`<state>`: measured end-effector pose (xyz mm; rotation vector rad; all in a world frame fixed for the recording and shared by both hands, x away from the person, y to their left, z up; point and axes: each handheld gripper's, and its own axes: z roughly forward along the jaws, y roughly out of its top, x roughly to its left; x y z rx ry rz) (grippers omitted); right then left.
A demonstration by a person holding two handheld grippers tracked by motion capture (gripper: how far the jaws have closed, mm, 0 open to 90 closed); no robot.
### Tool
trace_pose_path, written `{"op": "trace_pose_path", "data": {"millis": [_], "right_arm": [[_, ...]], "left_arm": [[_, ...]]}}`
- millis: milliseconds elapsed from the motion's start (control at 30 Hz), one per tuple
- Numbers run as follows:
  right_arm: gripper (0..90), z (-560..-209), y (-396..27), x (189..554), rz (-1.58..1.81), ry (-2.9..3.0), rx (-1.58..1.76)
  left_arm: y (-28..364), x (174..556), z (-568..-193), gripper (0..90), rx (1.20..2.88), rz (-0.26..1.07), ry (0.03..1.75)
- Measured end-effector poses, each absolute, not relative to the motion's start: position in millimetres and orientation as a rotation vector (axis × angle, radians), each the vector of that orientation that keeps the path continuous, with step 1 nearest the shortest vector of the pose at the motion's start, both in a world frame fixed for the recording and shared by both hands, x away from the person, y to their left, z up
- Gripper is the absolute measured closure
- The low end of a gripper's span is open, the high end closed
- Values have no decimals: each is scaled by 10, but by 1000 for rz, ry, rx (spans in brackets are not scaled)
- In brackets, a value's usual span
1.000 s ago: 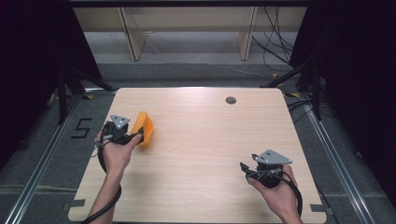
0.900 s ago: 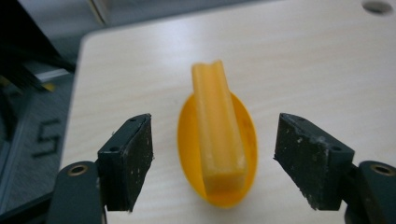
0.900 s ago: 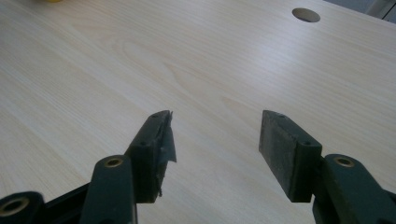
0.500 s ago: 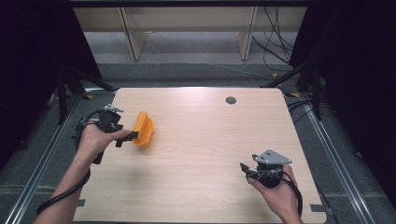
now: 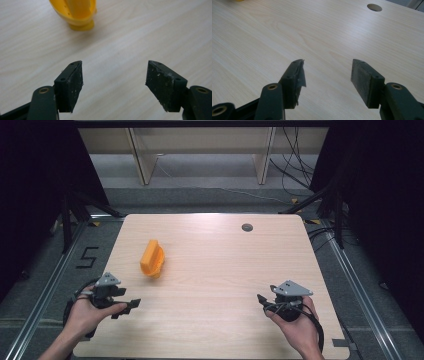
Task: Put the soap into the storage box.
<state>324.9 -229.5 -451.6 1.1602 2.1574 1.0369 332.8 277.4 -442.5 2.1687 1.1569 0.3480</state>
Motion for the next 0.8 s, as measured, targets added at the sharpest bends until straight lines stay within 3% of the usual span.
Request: {"op": "trace_pose_path", "data": {"millis": [267,800], "right_arm": [[441,-4519,-2317,3266,1026,2162,1122],[442,-4492,-2306,3255,1065,2154,1132]], "left_arm": [[2831,2998,-4747,313,2088,359,1125],[2900,3040,-4759,335,2115,365,1125]]}}
